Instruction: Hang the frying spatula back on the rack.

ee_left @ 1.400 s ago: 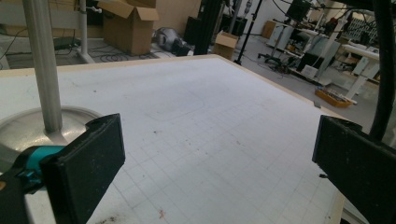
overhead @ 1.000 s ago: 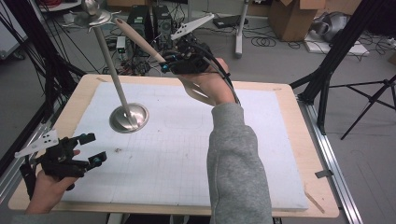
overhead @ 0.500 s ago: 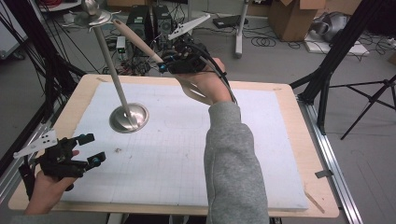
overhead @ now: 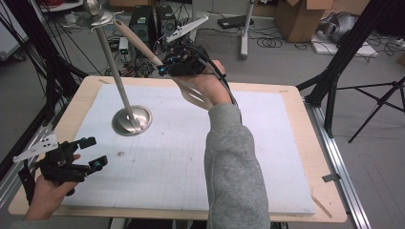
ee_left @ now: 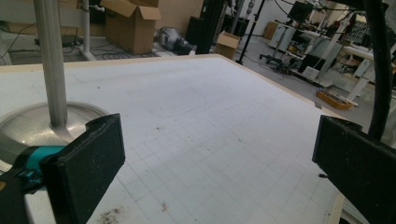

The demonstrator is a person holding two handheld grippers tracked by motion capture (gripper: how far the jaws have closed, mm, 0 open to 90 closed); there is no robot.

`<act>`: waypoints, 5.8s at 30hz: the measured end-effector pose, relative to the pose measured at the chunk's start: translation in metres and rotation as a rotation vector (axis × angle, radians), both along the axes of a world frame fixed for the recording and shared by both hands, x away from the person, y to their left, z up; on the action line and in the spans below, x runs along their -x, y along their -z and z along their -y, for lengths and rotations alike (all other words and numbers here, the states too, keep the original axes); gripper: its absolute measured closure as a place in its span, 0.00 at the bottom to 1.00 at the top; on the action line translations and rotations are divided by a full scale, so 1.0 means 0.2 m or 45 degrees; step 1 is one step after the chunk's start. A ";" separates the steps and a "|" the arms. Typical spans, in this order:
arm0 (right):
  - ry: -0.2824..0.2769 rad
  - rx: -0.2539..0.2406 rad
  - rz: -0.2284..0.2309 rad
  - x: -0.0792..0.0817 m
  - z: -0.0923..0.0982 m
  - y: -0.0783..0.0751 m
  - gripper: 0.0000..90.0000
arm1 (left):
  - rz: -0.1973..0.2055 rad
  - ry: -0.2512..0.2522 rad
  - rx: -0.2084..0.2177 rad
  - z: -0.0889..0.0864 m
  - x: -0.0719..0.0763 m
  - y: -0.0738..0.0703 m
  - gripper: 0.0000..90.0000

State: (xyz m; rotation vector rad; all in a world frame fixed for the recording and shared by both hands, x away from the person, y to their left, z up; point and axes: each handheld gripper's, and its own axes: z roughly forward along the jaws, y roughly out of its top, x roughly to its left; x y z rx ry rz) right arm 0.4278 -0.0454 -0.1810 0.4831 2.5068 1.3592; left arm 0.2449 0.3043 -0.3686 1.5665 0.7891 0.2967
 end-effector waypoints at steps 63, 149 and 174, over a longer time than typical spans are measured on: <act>0.039 0.025 -0.015 -0.10 -0.37 0.23 0.86 | 0.003 -0.014 0.003 -0.02 0.02 0.00 0.03; 0.440 -0.455 0.054 0.93 1.36 0.77 0.16 | 0.115 -0.049 -0.007 0.12 -0.04 -0.08 0.03; 0.609 -0.599 0.119 1.00 1.59 0.88 0.16 | 0.086 -0.103 -0.065 0.12 -0.03 -0.03 0.03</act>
